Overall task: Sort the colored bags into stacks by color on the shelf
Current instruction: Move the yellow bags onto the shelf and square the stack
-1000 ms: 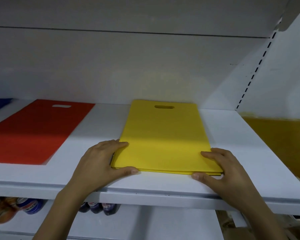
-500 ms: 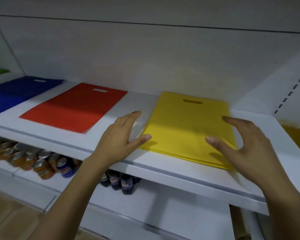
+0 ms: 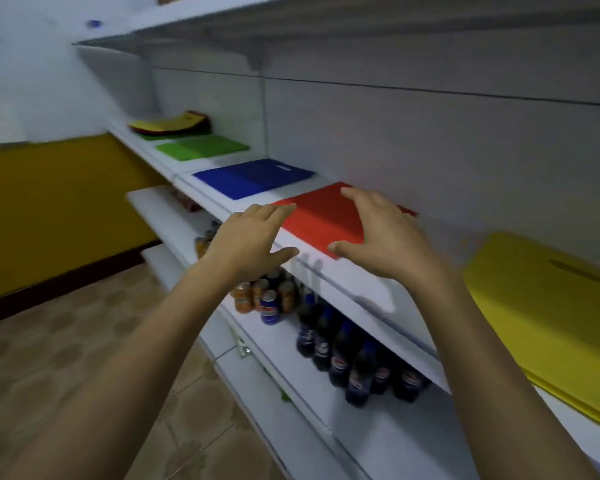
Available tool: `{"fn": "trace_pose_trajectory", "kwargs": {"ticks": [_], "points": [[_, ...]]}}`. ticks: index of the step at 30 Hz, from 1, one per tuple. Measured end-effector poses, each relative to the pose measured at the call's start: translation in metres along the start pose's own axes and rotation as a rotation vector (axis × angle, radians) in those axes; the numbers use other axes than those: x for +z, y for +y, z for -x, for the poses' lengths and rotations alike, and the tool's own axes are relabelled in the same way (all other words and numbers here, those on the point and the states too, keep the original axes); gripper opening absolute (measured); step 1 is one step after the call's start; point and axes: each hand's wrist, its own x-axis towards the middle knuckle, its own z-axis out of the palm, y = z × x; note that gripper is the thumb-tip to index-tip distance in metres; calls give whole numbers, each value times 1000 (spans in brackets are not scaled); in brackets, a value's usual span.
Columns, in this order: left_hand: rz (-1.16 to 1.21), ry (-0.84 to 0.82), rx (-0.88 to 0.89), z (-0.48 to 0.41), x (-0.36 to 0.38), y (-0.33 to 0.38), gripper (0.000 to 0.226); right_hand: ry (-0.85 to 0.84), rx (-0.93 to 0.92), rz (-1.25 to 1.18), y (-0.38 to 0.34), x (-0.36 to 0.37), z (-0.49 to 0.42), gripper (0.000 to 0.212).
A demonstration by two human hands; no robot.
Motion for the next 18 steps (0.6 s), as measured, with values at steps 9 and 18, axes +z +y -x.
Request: {"fn": "trace_pose_trajectory", "kwargs": {"ticks": [9, 18], "points": [[-202, -169, -388, 85, -21, -190, 74, -230, -279, 143, -147, 77, -108, 86], [-271, -310, -759, 164, -10, -383, 69, -384, -333, 134, -347, 202, -220, 58]]}}
